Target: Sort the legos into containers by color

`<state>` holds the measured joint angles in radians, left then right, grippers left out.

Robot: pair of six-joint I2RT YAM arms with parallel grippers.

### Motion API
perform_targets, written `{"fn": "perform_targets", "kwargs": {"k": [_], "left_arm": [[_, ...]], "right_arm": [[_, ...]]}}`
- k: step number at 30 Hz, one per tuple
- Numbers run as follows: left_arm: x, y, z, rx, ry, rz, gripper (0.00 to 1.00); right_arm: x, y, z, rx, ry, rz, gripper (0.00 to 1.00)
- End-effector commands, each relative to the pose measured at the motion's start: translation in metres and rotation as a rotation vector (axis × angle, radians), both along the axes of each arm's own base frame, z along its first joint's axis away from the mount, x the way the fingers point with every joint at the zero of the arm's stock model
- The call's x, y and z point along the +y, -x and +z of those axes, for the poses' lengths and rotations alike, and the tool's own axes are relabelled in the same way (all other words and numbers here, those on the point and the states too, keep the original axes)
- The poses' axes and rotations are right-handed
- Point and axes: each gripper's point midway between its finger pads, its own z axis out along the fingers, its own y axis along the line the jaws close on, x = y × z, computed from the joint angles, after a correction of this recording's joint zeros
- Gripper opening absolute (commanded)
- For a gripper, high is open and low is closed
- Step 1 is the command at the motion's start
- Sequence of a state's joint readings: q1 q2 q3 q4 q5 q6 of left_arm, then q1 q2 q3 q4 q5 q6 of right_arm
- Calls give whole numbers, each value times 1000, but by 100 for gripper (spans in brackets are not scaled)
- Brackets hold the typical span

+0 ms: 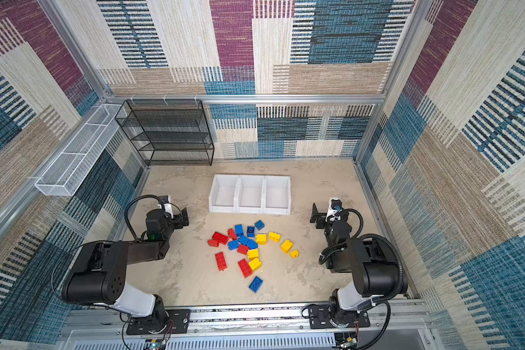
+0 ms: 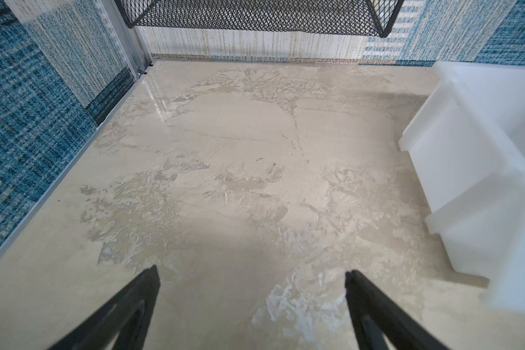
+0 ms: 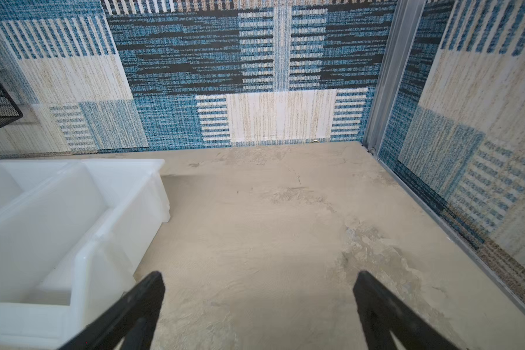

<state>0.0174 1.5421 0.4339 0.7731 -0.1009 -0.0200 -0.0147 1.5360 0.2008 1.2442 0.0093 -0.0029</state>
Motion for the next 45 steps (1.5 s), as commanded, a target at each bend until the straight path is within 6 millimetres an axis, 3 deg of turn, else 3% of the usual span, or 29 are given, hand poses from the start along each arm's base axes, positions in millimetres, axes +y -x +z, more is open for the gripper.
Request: {"fn": "perform_targets", "kwargs": {"k": [1,31,33,36,38,40,43,45], "left_arm": [[0,-2,7,-32,-4,-3,98],[-1,-1,7,-31,-2,-9,98],[-5,0,12,-46,-7,-33,99],[-7,9,37,-50,1,-31,99],[-3,21,51,22,47,15,99],[-15,34,67,84,99,-30,99],[-28,54,76,162,164,-36,99],[-35,66,75,218,203,-27,99]], "right_arm": [[-1,-1,14,-55,0,-3,100],[0,-2,14,-53,-2,-2,100],[-1,-3,17,-54,-2,-7,100],[0,-22,34,47,-21,-1,100],[10,-22,58,49,-23,45,100],[23,-15,78,65,-35,68,99],[53,-2,79,181,-104,124,100],[75,9,68,290,-157,174,99]]}}
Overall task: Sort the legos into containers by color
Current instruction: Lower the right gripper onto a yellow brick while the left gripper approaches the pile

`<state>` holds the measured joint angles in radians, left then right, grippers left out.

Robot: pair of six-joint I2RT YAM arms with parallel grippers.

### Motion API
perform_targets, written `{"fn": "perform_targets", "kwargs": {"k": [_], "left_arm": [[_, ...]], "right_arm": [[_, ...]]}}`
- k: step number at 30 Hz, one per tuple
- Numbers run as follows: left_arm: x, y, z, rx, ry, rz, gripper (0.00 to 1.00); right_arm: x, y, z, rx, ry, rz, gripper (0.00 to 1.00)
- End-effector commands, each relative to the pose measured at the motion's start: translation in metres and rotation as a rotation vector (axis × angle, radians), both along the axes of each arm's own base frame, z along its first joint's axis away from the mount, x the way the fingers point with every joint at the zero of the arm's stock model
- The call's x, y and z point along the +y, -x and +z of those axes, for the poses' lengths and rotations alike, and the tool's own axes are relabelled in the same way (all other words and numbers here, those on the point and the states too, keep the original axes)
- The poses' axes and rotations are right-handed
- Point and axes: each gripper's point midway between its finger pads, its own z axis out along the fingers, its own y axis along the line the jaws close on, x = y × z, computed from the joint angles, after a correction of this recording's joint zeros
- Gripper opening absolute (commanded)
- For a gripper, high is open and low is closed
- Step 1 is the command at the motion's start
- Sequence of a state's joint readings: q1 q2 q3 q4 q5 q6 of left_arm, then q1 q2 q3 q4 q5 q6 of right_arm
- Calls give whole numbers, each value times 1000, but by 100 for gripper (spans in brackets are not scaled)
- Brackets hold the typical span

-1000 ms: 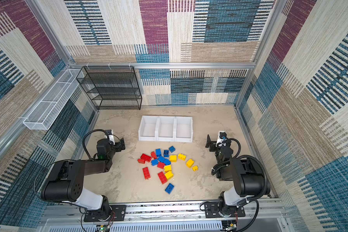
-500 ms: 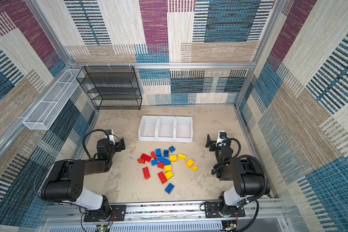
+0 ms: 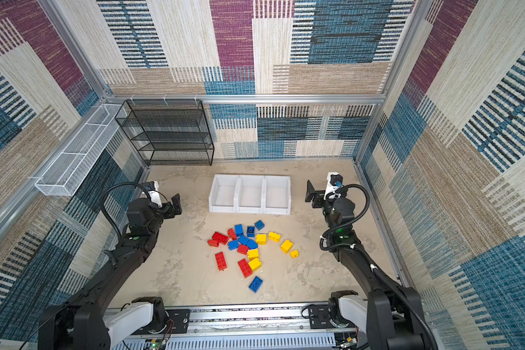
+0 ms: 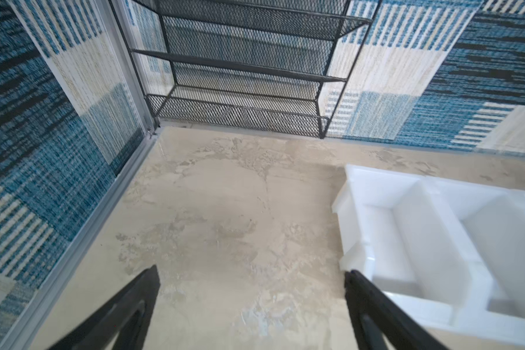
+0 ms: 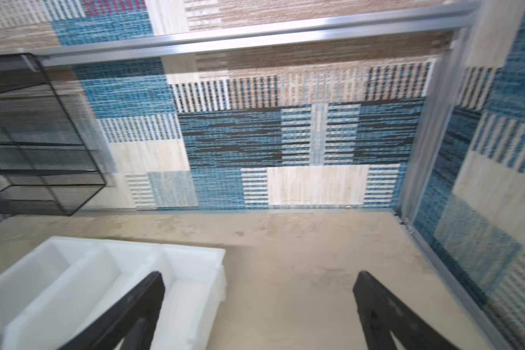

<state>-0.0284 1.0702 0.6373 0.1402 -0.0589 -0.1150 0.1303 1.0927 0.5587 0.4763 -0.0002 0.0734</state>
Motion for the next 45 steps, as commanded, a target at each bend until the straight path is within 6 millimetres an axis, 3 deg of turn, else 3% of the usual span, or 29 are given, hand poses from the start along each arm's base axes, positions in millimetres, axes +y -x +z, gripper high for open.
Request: {"fn": "perform_targets", "kwargs": {"k": [1,6,11,15,22,35,45], "left_arm": [[-16,42,-49,295,110,-1,99],[-47,65,-68,430,194,-53,99],[-71,77,-87,509,252,-85,99],[-76,84,-95,560,283,-39,99],[-105,94,-102,578,313,-166,99],[-114,98,-112,606,331,-182,98],[-118,99,-116,618,338,-187,97]], "right_arm": [[26,25,-67,371,-65,54,99],[67,52,-94,592,-119,118,98],[93,84,-138,809,-100,153,95],[92,107,-162,918,-69,104,92],[92,132,-183,1016,-94,86,80],[98,134,-208,1091,-62,10,72],[105,124,-209,1092,-43,-8,60]]}}
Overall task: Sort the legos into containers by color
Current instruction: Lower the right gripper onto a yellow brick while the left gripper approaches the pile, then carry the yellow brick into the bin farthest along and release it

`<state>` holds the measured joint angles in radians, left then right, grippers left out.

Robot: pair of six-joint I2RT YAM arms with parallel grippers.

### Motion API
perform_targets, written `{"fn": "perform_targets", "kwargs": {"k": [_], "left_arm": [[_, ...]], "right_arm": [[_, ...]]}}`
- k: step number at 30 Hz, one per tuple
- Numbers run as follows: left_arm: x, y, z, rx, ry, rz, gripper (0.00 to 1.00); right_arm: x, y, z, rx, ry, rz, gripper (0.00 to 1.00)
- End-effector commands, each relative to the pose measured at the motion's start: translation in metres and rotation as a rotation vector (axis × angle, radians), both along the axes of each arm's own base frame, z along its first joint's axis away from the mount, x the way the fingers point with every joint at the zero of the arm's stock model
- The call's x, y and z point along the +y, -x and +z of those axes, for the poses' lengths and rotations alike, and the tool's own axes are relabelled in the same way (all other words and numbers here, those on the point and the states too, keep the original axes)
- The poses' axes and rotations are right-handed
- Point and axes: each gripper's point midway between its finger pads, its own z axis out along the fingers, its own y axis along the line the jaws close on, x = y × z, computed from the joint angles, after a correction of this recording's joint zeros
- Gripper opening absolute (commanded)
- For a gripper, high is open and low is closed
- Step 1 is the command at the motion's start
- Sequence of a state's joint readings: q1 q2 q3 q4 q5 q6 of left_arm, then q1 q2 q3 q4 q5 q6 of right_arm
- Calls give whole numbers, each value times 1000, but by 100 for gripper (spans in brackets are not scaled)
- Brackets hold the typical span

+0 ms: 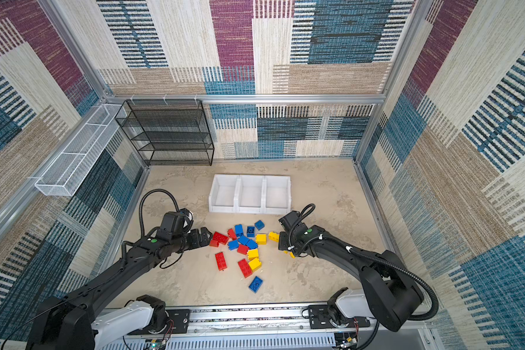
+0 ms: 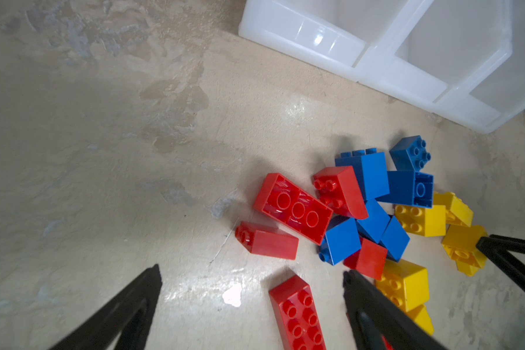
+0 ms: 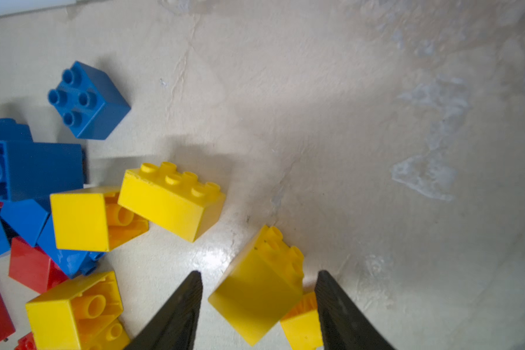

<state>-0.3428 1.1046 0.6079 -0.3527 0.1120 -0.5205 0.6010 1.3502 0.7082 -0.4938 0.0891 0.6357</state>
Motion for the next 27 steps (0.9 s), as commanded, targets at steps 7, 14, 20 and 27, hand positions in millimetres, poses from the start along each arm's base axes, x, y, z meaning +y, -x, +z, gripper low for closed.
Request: {"fn": "perform_targets", "kwargs": {"k": [7,14,20,27], "left_arm": [[-4,-2,4,-23,18,-8,97],[-6,-1,0,-11,24,-4,97],[-5,0,2,-23,22,2,97],[-4,0,1,-21,24,15,97]], "right_arm": [[-9,2,-8,21,74,-41,54],[-4,0,-10,23,74,-33,45],[-1,-1,-10,19,57,-28,35],[2,-7,9,-25,41,-25,31]]}}
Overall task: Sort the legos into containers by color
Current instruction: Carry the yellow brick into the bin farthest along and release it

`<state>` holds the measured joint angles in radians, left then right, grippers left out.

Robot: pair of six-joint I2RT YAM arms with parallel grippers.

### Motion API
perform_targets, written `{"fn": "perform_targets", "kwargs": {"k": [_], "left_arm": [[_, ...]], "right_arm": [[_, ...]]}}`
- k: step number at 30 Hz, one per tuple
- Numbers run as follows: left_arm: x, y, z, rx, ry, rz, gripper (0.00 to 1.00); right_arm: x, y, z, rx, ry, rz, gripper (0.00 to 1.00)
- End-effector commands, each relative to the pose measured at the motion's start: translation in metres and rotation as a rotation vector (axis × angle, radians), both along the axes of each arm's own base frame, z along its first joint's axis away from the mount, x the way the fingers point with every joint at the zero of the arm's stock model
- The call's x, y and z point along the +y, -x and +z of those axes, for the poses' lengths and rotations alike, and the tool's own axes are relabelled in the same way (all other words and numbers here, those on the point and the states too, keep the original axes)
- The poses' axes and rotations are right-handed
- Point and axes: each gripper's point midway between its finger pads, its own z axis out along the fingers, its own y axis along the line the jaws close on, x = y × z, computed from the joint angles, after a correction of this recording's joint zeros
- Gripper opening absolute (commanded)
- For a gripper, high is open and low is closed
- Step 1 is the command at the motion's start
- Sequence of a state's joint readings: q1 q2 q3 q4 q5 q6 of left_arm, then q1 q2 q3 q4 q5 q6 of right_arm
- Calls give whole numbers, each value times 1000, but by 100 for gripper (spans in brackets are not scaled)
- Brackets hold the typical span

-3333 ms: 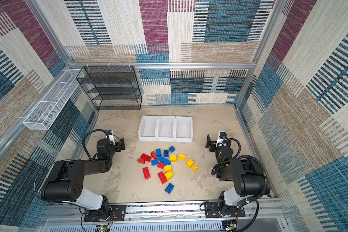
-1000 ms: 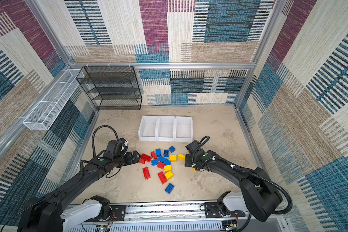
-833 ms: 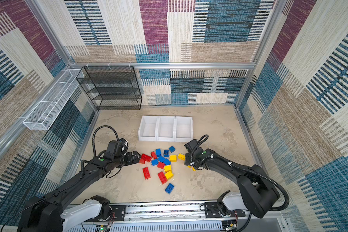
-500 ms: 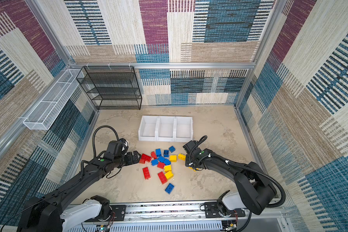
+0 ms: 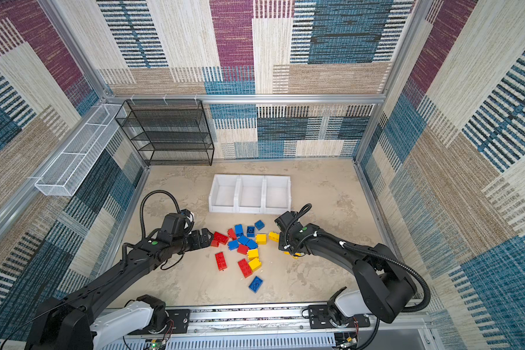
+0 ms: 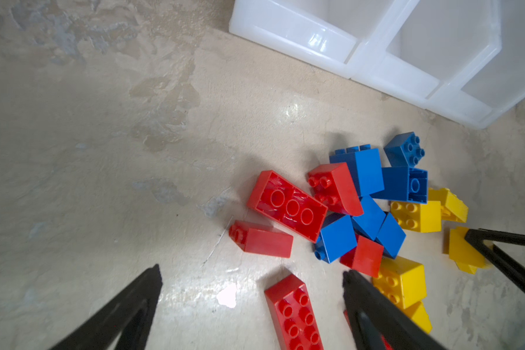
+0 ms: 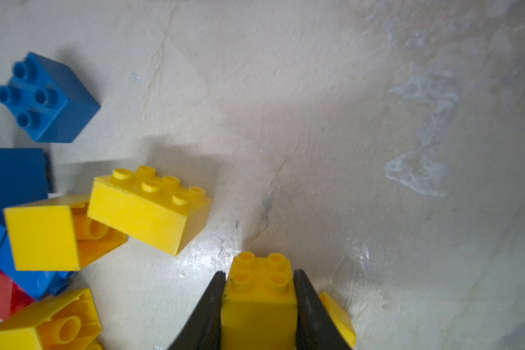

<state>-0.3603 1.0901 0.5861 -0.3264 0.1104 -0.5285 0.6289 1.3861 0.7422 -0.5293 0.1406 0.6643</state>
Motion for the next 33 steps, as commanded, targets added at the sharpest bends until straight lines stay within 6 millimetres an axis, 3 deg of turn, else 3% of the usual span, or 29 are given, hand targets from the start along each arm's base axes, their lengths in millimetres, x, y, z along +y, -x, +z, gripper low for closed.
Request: {"fn": "perform_targets", "kwargs": {"k": [1,5,8,11,15,19,23,26,33], "left_arm": [[1,-1,1,-2,13,28,97],[2,1,1,-2,22,37,97],[5,2,2,-14,19,49,97],[6,1,5,-27,11,46,98],[4,3,4,-21,19,39,98],[3,6,0,-8,30,39,98],[2,8,0,-8,40,43,97],[2,11,-2,1,46,48,97],[1,15,-7,16,49,49,95]], "right_arm": [[2,-7,15,-44,-14,-5,31],[7,-17,43,-108,-33,11,31],[11,-38,73,-187,-3,45,31],[17,-73,102,-261,15,76,31],[23,-130,117,-310,-8,89,32],[32,-177,110,-322,-26,102,32],[43,-205,95,-304,-16,125,32],[46,-214,84,-288,-5,134,32],[44,-212,64,-250,18,140,38]]}}
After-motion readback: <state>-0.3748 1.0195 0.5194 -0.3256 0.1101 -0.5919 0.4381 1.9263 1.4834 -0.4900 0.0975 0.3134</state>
